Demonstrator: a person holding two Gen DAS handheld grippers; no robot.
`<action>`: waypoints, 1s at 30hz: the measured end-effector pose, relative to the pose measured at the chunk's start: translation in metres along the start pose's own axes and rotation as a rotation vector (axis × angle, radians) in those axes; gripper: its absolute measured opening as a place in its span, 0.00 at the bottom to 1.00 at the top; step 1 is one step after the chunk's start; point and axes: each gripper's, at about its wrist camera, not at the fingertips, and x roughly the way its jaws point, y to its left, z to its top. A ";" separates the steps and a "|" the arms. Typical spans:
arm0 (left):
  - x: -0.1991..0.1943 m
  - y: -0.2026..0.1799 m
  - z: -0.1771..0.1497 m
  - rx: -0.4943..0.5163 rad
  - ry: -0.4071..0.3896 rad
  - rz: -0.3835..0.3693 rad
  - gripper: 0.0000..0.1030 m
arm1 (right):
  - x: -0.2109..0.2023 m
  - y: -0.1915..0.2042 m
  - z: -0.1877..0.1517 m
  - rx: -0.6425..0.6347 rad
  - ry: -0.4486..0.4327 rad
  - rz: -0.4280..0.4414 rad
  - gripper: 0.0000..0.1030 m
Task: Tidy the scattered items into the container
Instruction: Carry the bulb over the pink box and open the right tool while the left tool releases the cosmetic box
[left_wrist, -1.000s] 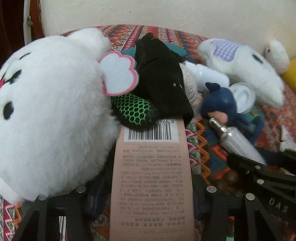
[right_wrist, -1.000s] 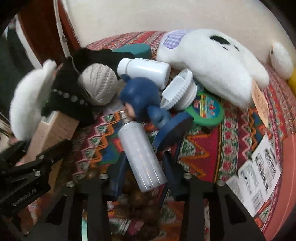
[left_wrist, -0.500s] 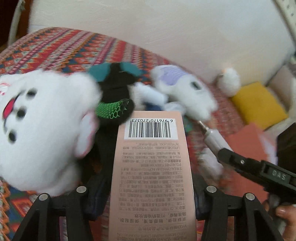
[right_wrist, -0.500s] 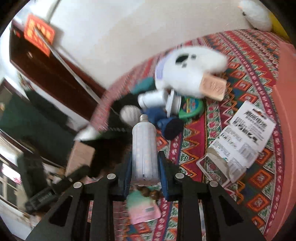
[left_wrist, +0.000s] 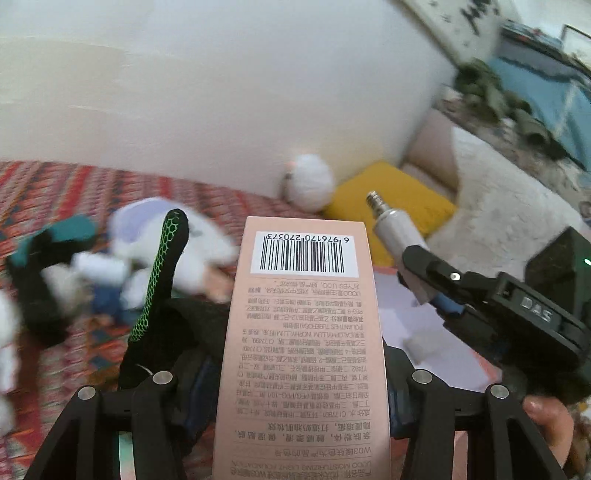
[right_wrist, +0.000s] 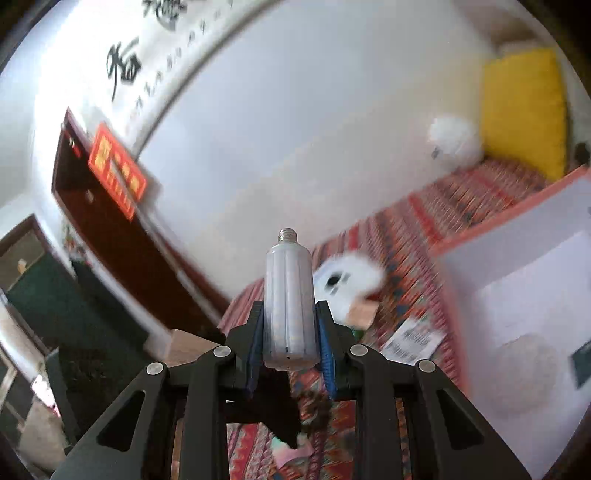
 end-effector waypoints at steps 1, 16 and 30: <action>0.010 -0.012 0.004 0.009 0.005 -0.023 0.58 | -0.017 -0.005 0.006 -0.003 -0.033 -0.042 0.28; 0.125 -0.148 0.012 0.147 0.128 -0.208 0.57 | -0.113 -0.139 0.034 0.192 -0.196 -0.400 0.28; 0.136 -0.218 0.043 0.236 0.075 -0.289 0.58 | -0.101 -0.164 0.030 0.205 -0.183 -0.441 0.28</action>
